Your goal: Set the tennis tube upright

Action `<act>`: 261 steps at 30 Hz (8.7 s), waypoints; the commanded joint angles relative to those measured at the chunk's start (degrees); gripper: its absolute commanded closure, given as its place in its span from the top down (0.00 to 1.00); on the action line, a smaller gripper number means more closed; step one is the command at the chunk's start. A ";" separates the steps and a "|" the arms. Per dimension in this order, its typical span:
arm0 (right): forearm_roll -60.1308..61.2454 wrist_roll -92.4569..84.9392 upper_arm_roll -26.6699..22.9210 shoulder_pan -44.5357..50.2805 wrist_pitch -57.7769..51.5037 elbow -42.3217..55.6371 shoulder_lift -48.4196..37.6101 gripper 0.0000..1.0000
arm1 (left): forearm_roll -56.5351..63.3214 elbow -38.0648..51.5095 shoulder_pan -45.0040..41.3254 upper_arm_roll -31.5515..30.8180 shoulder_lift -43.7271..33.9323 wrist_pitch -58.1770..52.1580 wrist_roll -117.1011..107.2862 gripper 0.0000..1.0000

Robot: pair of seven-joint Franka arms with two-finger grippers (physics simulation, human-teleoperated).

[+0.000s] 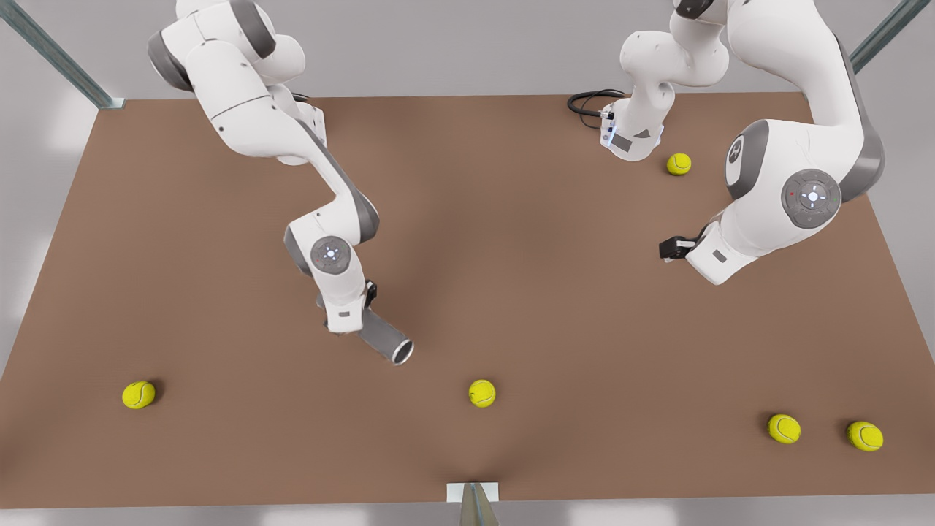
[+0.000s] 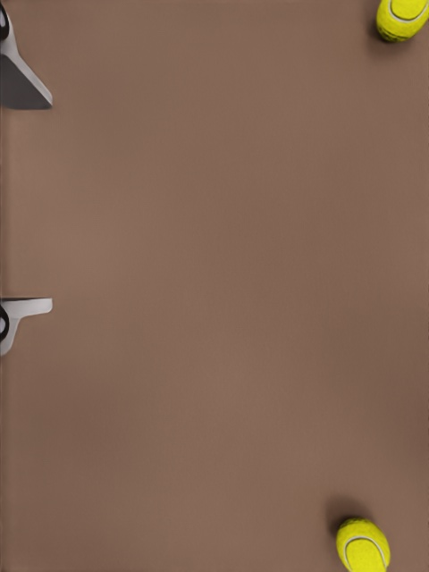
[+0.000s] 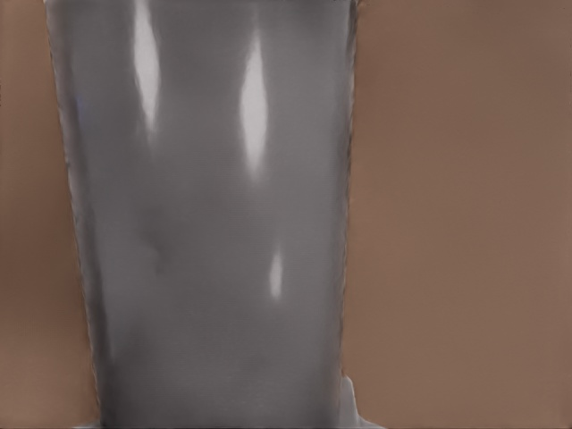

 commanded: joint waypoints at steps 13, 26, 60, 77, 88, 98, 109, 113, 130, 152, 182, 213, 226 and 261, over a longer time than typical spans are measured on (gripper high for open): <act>-0.12 -13.91 -0.09 9.69 -1.19 15.61 11.32 0.63 | 0.01 0.00 0.00 0.00 0.00 -0.26 -0.05 1.00; 0.31 -19.54 -0.36 19.71 -9.98 40.30 28.37 0.75 | 0.01 -0.09 0.00 0.00 1.14 -0.18 0.04 1.00; 12.09 23.00 -1.76 -15.97 -40.31 22.47 -14.08 1.00 | -75.84 -7.73 8.61 -3.51 36.82 18.01 40.99 1.00; 12.44 23.17 -1.94 -15.88 -39.87 22.73 -13.81 1.00 | -95.36 -14.85 5.36 -6.24 35.85 23.38 49.08 1.00; 12.36 23.00 -1.94 -15.71 -39.95 22.64 -13.81 1.00 | -95.18 -12.13 5.36 -8.17 38.14 24.17 51.80 1.00; 12.27 23.00 -1.94 -15.62 -39.87 22.64 -13.81 1.00 | -94.92 -10.81 4.75 -8.61 38.40 24.61 51.89 0.68; 12.18 23.09 -1.94 -15.53 -39.95 22.64 -13.81 1.00 | -94.48 -10.81 4.75 -9.05 38.84 24.35 51.80 0.33; 12.18 23.09 -1.94 -15.53 -39.87 22.64 -13.81 1.00 | -94.21 -10.37 4.75 -9.05 38.67 24.17 51.28 0.25; 12.00 23.26 -1.94 -15.44 -39.87 22.64 -13.46 1.00 | -91.66 -9.40 4.92 -8.96 37.53 23.38 49.26 0.21; 11.83 23.09 -1.85 -15.71 -39.95 22.73 -13.46 1.00 | -75.50 -9.67 5.27 -3.60 29.09 23.38 44.42 0.21; 11.83 23.18 -1.85 -15.53 -40.04 22.73 -13.46 1.00 | -50.18 -9.40 5.19 2.55 18.45 26.63 41.35 0.21; 11.83 23.18 -1.94 -15.53 -40.04 22.73 -13.46 1.00 | -9.84 -11.51 5.10 8.00 5.44 21.53 32.12 0.21; 11.83 23.26 -1.85 -15.35 -40.04 22.73 -13.46 1.00 | -4.30 -11.51 5.19 8.00 8.61 25.49 26.76 0.21; 11.83 23.17 -1.94 -15.44 -40.22 22.73 -13.46 1.00 | -3.25 -8.17 5.89 7.74 8.79 22.59 27.11 1.00</act>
